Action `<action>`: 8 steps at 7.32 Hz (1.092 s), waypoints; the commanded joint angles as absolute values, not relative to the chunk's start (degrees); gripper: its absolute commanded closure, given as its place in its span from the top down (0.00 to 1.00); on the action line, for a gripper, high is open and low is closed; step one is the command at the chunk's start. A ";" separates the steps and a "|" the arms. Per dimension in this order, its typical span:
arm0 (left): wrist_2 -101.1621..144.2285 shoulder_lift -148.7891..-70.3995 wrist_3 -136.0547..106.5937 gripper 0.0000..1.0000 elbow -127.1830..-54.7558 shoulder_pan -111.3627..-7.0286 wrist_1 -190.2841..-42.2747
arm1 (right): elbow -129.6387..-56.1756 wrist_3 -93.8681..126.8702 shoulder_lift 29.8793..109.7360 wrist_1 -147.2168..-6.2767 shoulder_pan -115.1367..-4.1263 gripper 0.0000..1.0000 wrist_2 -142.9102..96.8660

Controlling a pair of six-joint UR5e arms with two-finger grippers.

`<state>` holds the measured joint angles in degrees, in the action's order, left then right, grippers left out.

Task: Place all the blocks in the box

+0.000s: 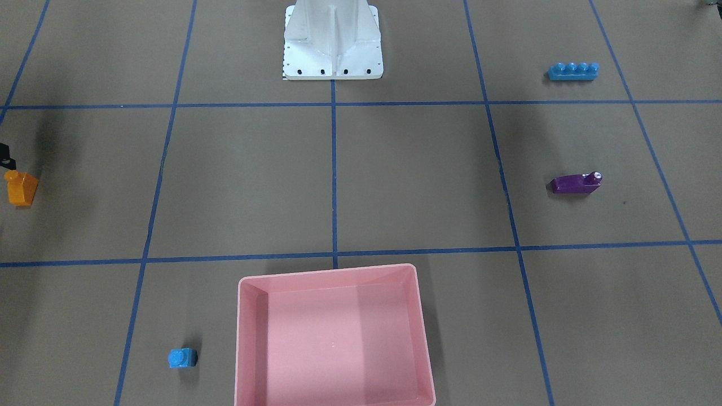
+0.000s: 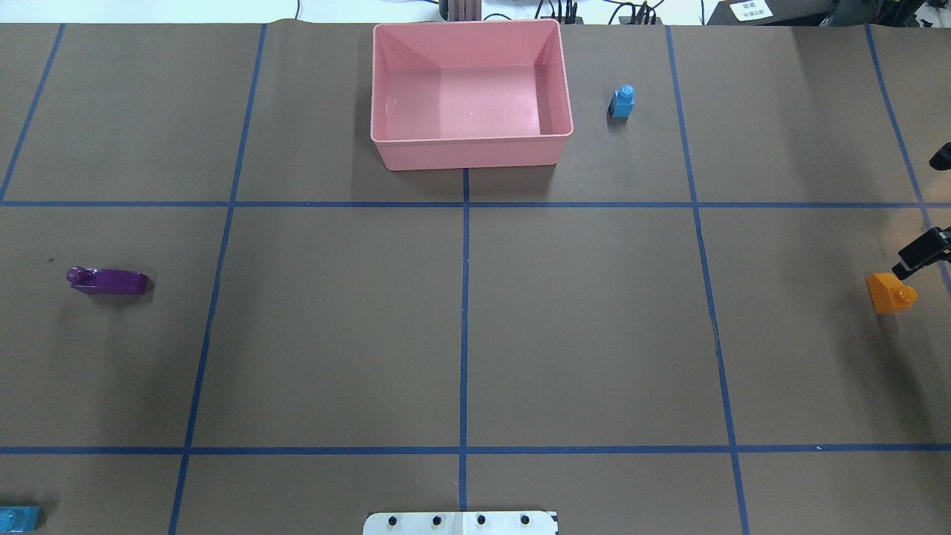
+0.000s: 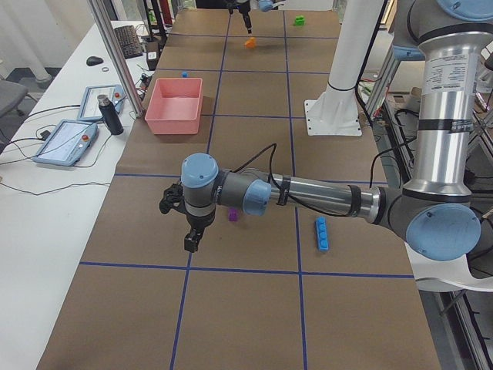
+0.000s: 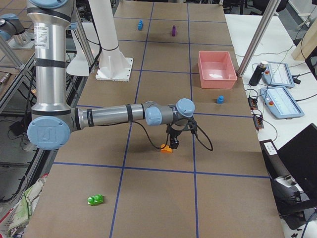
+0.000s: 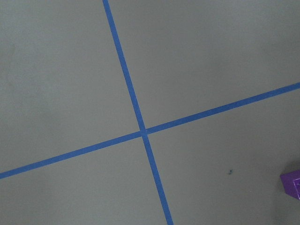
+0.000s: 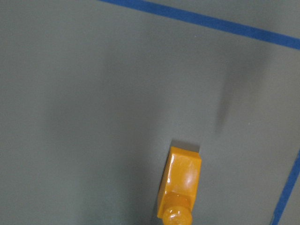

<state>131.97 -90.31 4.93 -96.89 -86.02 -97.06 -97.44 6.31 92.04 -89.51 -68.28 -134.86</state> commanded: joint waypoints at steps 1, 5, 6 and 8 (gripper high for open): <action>132.10 -90.26 5.01 1.00 -96.94 -85.87 -97.12 | -93.45 6.94 90.45 -89.47 -66.01 1.00 -133.51; 132.98 -90.26 5.01 1.00 -96.94 -85.87 -97.65 | -86.05 7.12 86.49 -89.30 -63.99 0.97 -133.50; 132.98 -90.26 5.01 1.00 -96.94 -85.87 -97.91 | -86.04 7.12 86.31 -89.30 -63.98 0.59 -133.68; 134.55 -90.35 4.57 1.00 -96.94 -85.87 -98.00 | -86.22 6.86 86.66 -89.91 -64.07 0.00 -133.16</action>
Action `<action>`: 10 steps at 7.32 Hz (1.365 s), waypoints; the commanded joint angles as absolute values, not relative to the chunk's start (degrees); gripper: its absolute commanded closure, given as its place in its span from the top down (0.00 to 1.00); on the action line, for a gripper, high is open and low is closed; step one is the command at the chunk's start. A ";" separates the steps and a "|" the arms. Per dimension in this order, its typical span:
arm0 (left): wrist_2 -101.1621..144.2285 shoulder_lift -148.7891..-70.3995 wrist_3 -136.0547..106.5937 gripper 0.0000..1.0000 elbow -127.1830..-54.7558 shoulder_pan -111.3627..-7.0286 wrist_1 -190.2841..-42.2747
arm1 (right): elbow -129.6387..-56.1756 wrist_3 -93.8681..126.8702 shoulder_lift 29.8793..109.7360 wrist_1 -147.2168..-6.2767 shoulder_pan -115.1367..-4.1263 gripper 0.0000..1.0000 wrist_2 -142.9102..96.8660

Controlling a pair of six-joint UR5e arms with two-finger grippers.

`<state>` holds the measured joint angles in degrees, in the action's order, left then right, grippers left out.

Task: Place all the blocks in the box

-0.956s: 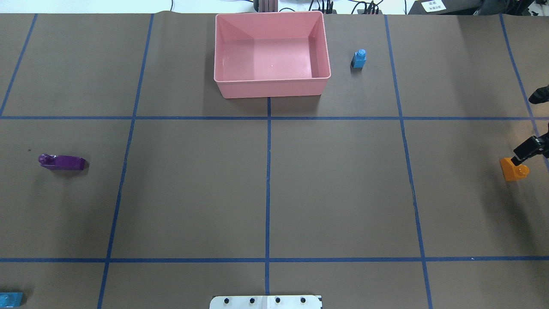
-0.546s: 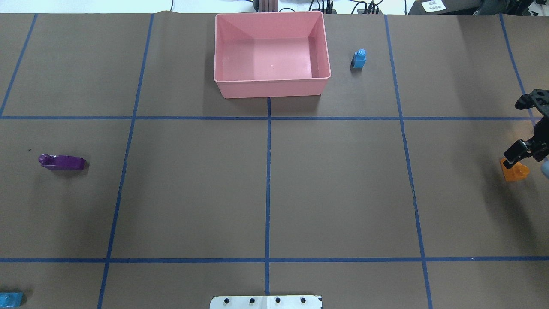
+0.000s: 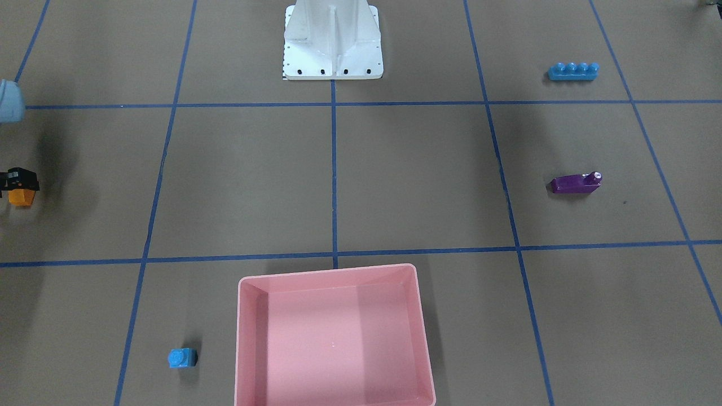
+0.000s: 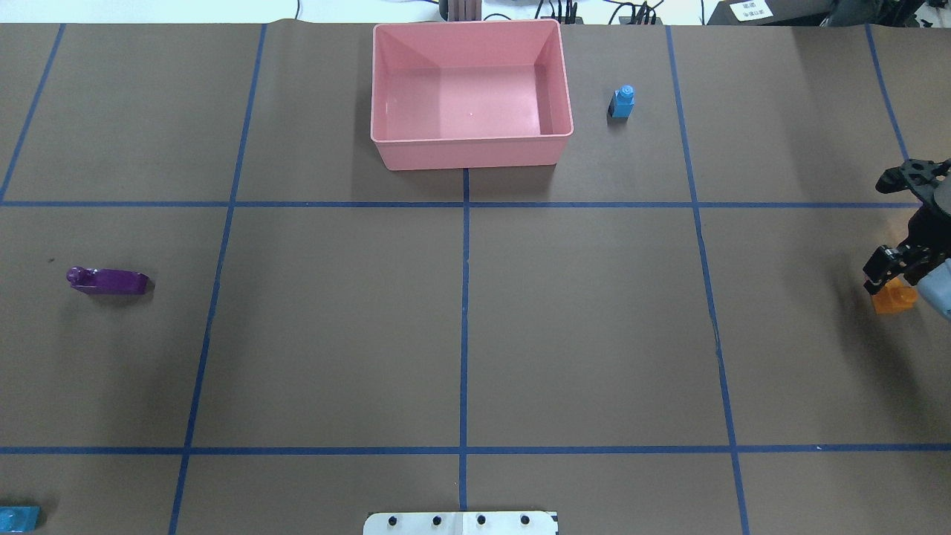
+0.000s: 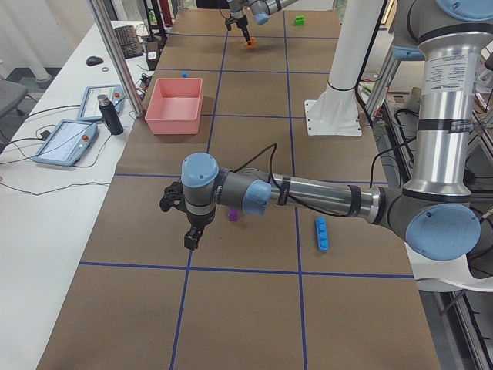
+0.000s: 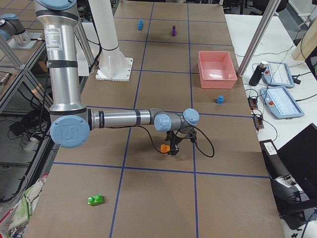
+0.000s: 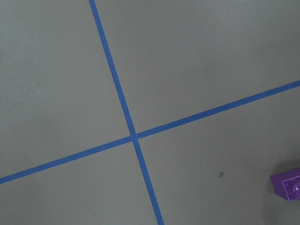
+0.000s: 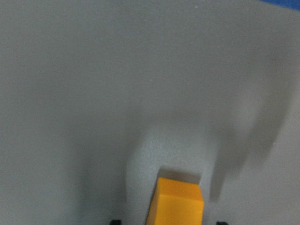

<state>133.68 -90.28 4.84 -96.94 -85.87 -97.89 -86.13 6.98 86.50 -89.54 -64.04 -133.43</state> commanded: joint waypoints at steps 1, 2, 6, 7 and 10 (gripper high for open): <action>135.43 -90.35 4.57 1.00 -96.94 -85.87 -97.91 | -86.48 6.86 87.10 -90.00 -64.16 0.00 -132.89; 136.05 -90.35 4.40 1.00 -96.94 -85.70 -97.82 | -87.62 6.77 87.36 -90.09 -64.77 0.00 -132.80; 130.46 -89.83 6.58 1.00 -99.22 -73.60 -102.54 | -103.85 6.50 85.72 -98.74 -74.25 0.00 -131.13; 129.73 -89.82 8.94 1.00 -99.32 -70.95 -103.87 | -105.54 6.50 81.69 -103.66 -75.92 0.00 -131.48; 130.34 -88.34 24.03 1.00 -100.28 -67.50 -103.89 | -107.05 13.40 72.29 -105.29 -75.94 0.00 -133.93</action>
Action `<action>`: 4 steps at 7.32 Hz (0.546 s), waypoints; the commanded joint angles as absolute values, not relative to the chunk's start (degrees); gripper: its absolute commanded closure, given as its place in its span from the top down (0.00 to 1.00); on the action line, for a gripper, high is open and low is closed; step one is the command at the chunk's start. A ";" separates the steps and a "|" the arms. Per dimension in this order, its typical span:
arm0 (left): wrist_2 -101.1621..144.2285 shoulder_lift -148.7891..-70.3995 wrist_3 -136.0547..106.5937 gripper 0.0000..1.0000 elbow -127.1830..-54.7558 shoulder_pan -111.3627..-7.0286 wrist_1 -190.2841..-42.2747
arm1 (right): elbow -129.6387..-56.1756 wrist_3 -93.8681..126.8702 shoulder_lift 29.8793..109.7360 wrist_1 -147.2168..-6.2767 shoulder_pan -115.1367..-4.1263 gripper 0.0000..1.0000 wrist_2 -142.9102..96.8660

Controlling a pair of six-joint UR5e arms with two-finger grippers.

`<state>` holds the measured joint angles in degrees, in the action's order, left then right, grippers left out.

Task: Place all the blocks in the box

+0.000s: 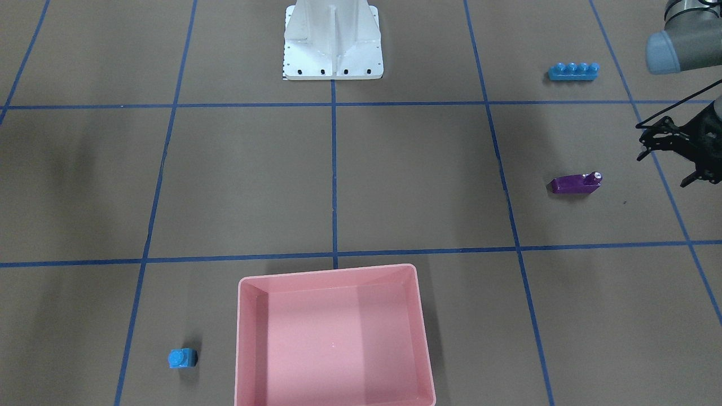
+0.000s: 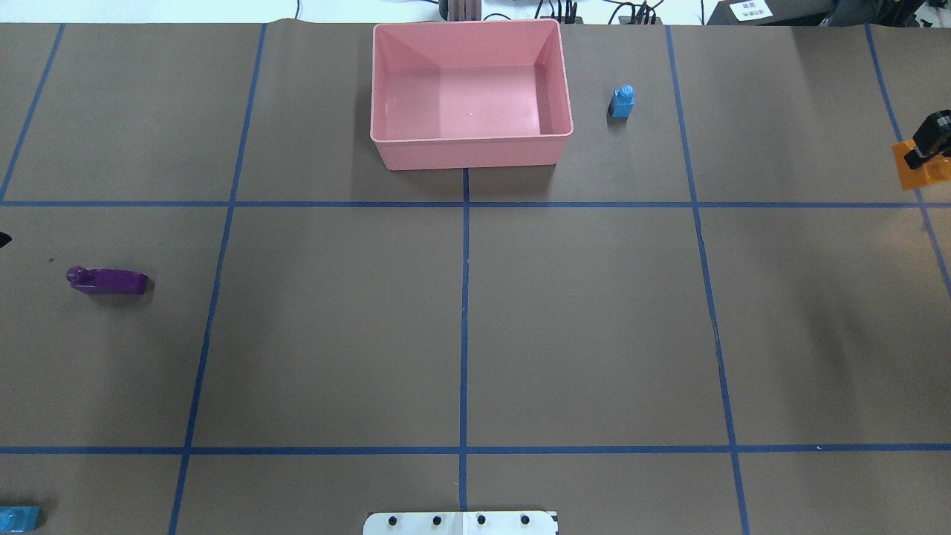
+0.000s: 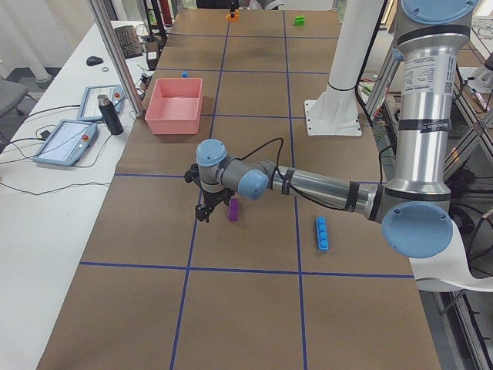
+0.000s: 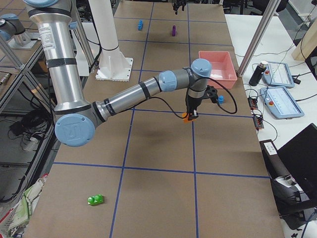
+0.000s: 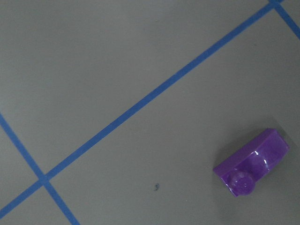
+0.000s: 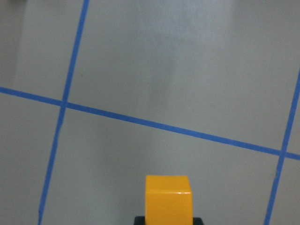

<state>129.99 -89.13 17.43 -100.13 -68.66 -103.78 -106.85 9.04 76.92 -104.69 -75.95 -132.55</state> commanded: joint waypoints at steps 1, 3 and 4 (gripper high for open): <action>130.60 -88.33 27.56 1.00 -100.28 -66.63 -104.06 | -107.14 17.97 69.64 -104.60 -74.72 0.00 -134.64; 130.69 -88.42 29.27 1.00 -100.37 -63.56 -104.41 | -105.22 25.61 62.00 -104.42 -71.04 0.00 -134.65; 130.69 -88.68 29.09 1.00 -100.37 -62.07 -104.85 | -103.29 28.53 57.53 -104.33 -68.49 0.00 -134.30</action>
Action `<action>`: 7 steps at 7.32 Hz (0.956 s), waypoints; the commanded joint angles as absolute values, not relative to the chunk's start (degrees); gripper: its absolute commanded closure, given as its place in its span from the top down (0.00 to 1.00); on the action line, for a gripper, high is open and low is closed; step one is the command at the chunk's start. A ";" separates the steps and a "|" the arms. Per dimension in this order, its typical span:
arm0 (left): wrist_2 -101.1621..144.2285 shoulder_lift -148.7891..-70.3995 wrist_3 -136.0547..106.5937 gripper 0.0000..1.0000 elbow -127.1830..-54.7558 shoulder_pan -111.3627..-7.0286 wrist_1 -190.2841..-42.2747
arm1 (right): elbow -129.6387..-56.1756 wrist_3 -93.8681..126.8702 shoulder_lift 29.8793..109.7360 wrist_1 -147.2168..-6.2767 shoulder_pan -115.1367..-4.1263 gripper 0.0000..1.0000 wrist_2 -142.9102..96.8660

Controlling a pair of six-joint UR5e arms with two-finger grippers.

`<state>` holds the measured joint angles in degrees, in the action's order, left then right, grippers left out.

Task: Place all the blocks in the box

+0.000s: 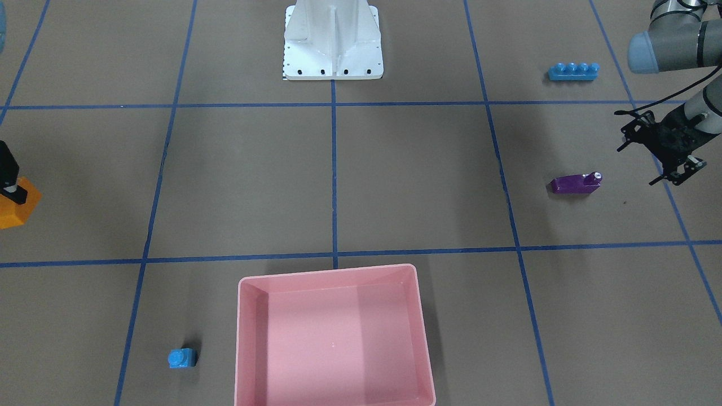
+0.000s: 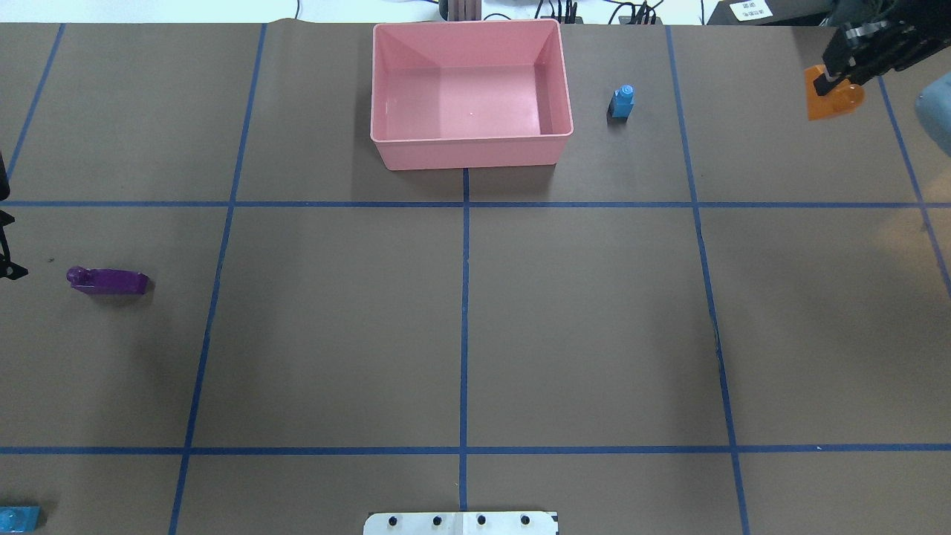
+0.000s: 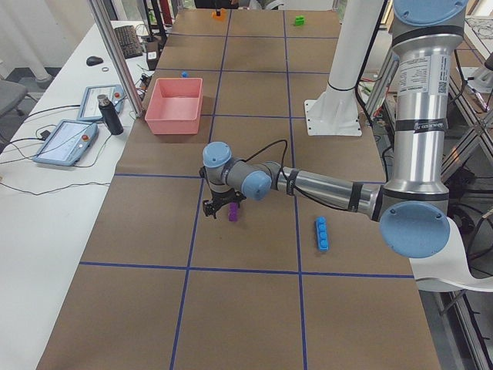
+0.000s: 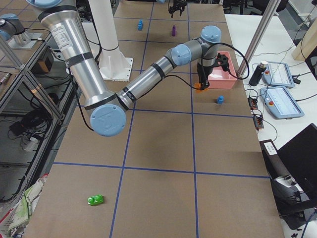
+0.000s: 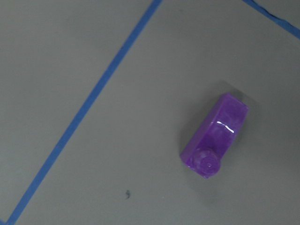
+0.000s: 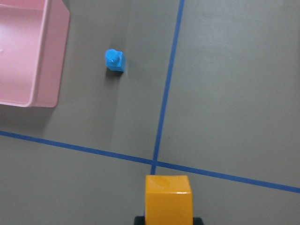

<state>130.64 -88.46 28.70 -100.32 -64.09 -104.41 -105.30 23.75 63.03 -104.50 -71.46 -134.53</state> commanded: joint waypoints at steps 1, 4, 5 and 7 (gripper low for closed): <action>130.52 -88.94 28.57 1.00 -100.02 -60.22 -106.16 | -99.44 30.48 51.74 -104.33 -67.16 0.00 -134.21; 129.90 -90.88 28.13 1.00 -97.57 -56.70 -107.05 | -95.11 31.98 46.94 -101.45 -64.43 0.00 -133.25; 129.82 -91.40 27.95 1.00 -97.21 -56.17 -107.05 | -93.01 34.43 46.59 -97.34 -63.38 0.00 -132.55; 129.73 -92.81 27.95 1.00 -95.81 -55.99 -107.05 | -86.86 37.86 43.61 -90.99 -61.36 0.00 -132.10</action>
<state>129.77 -91.99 27.99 -96.59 -56.16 -107.04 -90.14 35.55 45.24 -94.64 -62.70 -132.47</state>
